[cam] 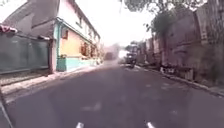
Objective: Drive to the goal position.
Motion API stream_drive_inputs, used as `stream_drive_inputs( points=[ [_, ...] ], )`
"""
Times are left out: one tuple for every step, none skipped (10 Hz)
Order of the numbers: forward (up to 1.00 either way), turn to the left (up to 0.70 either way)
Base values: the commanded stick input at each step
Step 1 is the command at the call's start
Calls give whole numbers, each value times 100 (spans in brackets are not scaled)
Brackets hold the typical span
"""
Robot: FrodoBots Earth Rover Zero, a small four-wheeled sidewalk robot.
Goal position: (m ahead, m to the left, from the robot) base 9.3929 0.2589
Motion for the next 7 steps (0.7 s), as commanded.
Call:
stream_drive_inputs(
  points=[
    [70, 1],
    [70, 1],
    [70, 1],
    [70, 1],
    [70, 1],
    [70, 1],
    [70, 1]
  ],
)
